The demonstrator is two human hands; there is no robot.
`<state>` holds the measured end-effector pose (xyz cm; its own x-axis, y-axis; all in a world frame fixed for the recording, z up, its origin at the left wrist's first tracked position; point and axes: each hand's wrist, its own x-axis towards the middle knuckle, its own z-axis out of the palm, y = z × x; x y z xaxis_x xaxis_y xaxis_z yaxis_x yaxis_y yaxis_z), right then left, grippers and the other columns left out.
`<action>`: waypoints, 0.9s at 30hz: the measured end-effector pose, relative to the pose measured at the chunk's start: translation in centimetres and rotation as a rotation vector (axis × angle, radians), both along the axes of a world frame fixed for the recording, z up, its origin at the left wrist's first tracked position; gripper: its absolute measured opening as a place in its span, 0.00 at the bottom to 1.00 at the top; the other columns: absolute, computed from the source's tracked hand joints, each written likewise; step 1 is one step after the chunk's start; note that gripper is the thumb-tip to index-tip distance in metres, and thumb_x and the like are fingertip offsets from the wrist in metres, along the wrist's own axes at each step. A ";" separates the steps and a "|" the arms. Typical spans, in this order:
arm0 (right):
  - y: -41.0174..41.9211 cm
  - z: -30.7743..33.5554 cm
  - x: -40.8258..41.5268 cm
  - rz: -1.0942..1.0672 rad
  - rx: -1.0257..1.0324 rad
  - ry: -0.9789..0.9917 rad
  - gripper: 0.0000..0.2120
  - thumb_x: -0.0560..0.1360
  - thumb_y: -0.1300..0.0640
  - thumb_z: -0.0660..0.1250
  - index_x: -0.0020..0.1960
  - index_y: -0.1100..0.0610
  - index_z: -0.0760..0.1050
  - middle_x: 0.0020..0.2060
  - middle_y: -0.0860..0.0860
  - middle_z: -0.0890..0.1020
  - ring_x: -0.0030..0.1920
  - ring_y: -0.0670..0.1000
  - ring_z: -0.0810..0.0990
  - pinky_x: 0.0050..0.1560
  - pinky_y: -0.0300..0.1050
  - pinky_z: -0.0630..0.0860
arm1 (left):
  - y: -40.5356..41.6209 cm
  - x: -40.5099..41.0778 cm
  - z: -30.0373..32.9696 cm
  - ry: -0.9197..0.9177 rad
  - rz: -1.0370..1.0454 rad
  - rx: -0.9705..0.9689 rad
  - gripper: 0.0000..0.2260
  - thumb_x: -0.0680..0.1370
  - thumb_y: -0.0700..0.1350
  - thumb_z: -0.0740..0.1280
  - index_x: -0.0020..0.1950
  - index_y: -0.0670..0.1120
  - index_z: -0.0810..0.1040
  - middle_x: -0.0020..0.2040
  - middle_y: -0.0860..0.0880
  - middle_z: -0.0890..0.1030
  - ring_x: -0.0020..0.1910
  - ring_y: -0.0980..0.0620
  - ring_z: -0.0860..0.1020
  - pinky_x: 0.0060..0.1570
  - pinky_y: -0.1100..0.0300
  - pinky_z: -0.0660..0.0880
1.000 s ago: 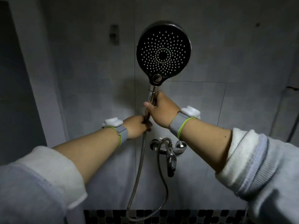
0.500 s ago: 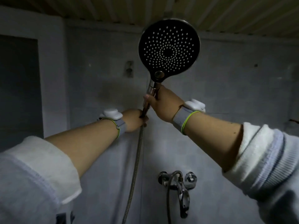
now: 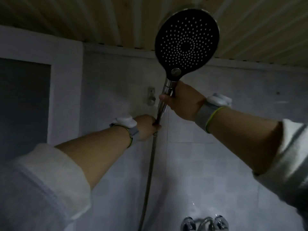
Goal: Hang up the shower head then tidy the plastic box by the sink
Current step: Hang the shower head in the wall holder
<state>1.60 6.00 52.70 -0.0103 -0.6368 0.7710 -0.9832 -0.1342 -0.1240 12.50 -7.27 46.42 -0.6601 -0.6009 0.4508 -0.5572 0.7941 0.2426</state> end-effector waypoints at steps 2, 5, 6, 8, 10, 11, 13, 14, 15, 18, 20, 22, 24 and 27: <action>-0.5 0.8 0.3 -0.016 0.000 0.042 0.12 0.80 0.47 0.63 0.57 0.53 0.70 0.47 0.49 0.75 0.48 0.50 0.74 0.48 0.40 0.66 | -0.8 0.0 0.6 0.022 -0.013 0.001 0.19 0.82 0.54 0.59 0.53 0.40 0.81 0.48 0.44 0.80 0.46 0.46 0.78 0.44 0.58 0.71; -1.3 1.9 0.6 -0.024 -0.015 0.076 0.15 0.80 0.47 0.63 0.61 0.55 0.72 0.49 0.48 0.75 0.50 0.49 0.73 0.51 0.43 0.68 | -2.3 -0.1 1.4 0.075 -0.032 0.004 0.18 0.82 0.54 0.59 0.48 0.41 0.79 0.46 0.45 0.79 0.44 0.47 0.77 0.41 0.59 0.69; -1.3 2.1 0.6 -0.017 -0.018 0.077 0.15 0.80 0.47 0.64 0.61 0.55 0.72 0.50 0.48 0.75 0.50 0.49 0.74 0.52 0.44 0.70 | -2.3 -0.2 1.6 0.089 -0.040 0.007 0.18 0.82 0.54 0.59 0.47 0.41 0.79 0.46 0.44 0.79 0.44 0.47 0.76 0.41 0.59 0.68; -1.7 2.6 0.6 -0.017 -0.027 0.082 0.16 0.80 0.47 0.65 0.62 0.56 0.72 0.54 0.52 0.78 0.54 0.52 0.77 0.58 0.49 0.73 | -2.7 -0.3 1.9 0.107 -0.055 0.019 0.19 0.82 0.54 0.59 0.51 0.40 0.81 0.49 0.43 0.80 0.47 0.45 0.78 0.44 0.58 0.70; -2.1 2.9 0.6 -0.022 -0.036 0.094 0.19 0.80 0.47 0.65 0.66 0.56 0.72 0.59 0.54 0.79 0.58 0.54 0.77 0.60 0.47 0.72 | -3.4 -0.4 2.2 0.117 -0.069 0.024 0.20 0.83 0.54 0.59 0.54 0.39 0.81 0.53 0.43 0.82 0.51 0.43 0.79 0.49 0.56 0.73; -2.3 3.2 0.5 -0.023 -0.046 0.100 0.19 0.80 0.47 0.64 0.66 0.56 0.72 0.60 0.54 0.78 0.59 0.54 0.76 0.59 0.44 0.71 | -3.8 -0.4 2.5 0.128 -0.075 0.024 0.20 0.83 0.55 0.58 0.55 0.39 0.81 0.54 0.42 0.82 0.52 0.43 0.80 0.50 0.56 0.74; -2.8 3.6 0.4 -0.036 -0.070 0.123 0.19 0.80 0.47 0.65 0.67 0.56 0.72 0.57 0.52 0.78 0.59 0.53 0.76 0.55 0.41 0.68 | -4.5 -0.5 2.9 0.146 -0.077 0.013 0.20 0.83 0.55 0.58 0.57 0.40 0.80 0.57 0.42 0.81 0.53 0.43 0.79 0.51 0.57 0.73; -3.0 3.8 0.3 -0.041 -0.073 0.135 0.20 0.79 0.47 0.65 0.67 0.56 0.72 0.57 0.51 0.78 0.59 0.53 0.76 0.55 0.41 0.68 | -4.7 -0.5 3.0 0.142 -0.073 -0.002 0.20 0.83 0.56 0.58 0.59 0.42 0.80 0.58 0.42 0.81 0.54 0.43 0.79 0.52 0.57 0.73; -3.3 3.9 0.2 -0.036 -0.071 0.138 0.20 0.79 0.46 0.65 0.67 0.55 0.72 0.58 0.52 0.78 0.59 0.53 0.76 0.56 0.43 0.70 | -5.0 -0.5 3.0 0.133 -0.066 -0.020 0.20 0.82 0.57 0.58 0.60 0.43 0.79 0.59 0.43 0.81 0.55 0.44 0.79 0.53 0.58 0.73; -3.9 3.9 0.2 -0.015 -0.067 0.137 0.22 0.78 0.45 0.66 0.68 0.54 0.71 0.60 0.54 0.79 0.59 0.54 0.77 0.62 0.50 0.73 | -5.4 -0.3 2.9 0.123 -0.043 -0.064 0.20 0.83 0.57 0.56 0.61 0.44 0.79 0.60 0.43 0.80 0.56 0.44 0.78 0.50 0.60 0.71; -4.4 3.9 0.1 -0.024 -0.092 0.151 0.22 0.78 0.44 0.66 0.67 0.55 0.72 0.56 0.54 0.80 0.55 0.54 0.78 0.59 0.52 0.75 | -5.6 -0.2 2.9 0.150 -0.046 -0.074 0.19 0.83 0.55 0.56 0.59 0.44 0.79 0.59 0.43 0.80 0.55 0.44 0.78 0.48 0.61 0.69; -4.7 3.9 0.2 -0.025 -0.098 0.166 0.22 0.78 0.45 0.67 0.67 0.56 0.71 0.55 0.56 0.80 0.54 0.55 0.78 0.58 0.52 0.75 | -5.7 0.0 2.9 0.155 -0.034 -0.083 0.19 0.83 0.55 0.56 0.55 0.43 0.80 0.57 0.42 0.81 0.54 0.44 0.78 0.46 0.61 0.68; -4.9 4.0 0.4 -0.009 -0.101 0.185 0.23 0.78 0.47 0.67 0.69 0.57 0.70 0.61 0.56 0.79 0.60 0.56 0.77 0.62 0.51 0.73 | -5.9 -0.1 2.9 0.121 -0.002 -0.104 0.20 0.83 0.55 0.55 0.55 0.42 0.80 0.57 0.43 0.81 0.54 0.44 0.78 0.47 0.61 0.70; -5.0 4.3 0.5 -0.005 -0.105 0.214 0.25 0.78 0.47 0.66 0.71 0.56 0.69 0.65 0.56 0.76 0.64 0.55 0.74 0.63 0.45 0.69 | -5.8 -0.6 3.2 0.088 0.030 -0.123 0.21 0.83 0.56 0.54 0.61 0.42 0.78 0.61 0.43 0.80 0.58 0.44 0.78 0.54 0.60 0.72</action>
<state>2.11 0.97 57.00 0.1576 -0.5535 0.8178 -0.9862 -0.1305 0.1017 11.94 -13.12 49.58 -0.5971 -0.5563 0.5779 -0.5620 0.8042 0.1935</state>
